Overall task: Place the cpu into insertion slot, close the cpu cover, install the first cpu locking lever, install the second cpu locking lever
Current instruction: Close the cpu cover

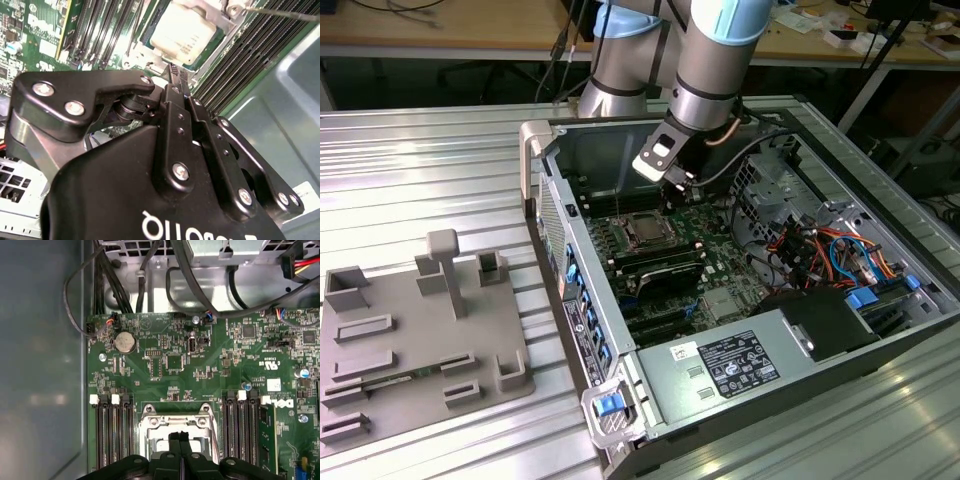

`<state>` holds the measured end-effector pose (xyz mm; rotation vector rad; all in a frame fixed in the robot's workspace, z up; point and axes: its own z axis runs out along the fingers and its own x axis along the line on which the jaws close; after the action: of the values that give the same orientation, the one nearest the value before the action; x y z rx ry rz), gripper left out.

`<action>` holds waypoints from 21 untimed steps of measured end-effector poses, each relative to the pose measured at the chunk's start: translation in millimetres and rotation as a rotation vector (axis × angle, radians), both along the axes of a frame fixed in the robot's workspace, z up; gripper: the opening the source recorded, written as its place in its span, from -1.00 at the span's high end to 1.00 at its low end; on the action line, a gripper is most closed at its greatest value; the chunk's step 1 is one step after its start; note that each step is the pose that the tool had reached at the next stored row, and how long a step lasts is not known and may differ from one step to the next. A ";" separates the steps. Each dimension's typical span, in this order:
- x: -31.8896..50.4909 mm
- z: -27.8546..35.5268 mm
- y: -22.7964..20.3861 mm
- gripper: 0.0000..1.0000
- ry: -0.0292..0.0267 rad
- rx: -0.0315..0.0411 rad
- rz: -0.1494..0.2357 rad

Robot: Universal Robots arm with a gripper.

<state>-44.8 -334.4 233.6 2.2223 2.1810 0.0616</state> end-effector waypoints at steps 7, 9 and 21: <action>-8.7 -2.1 0.1 0.79 -0.0001 0.0005 0.000; -11.3 -2.3 0.0 0.79 -0.0001 0.0004 0.000; -13.9 -2.5 0.0 0.79 0.0000 0.0012 0.000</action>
<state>-58.8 -334.4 231.1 2.2230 2.1815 0.0630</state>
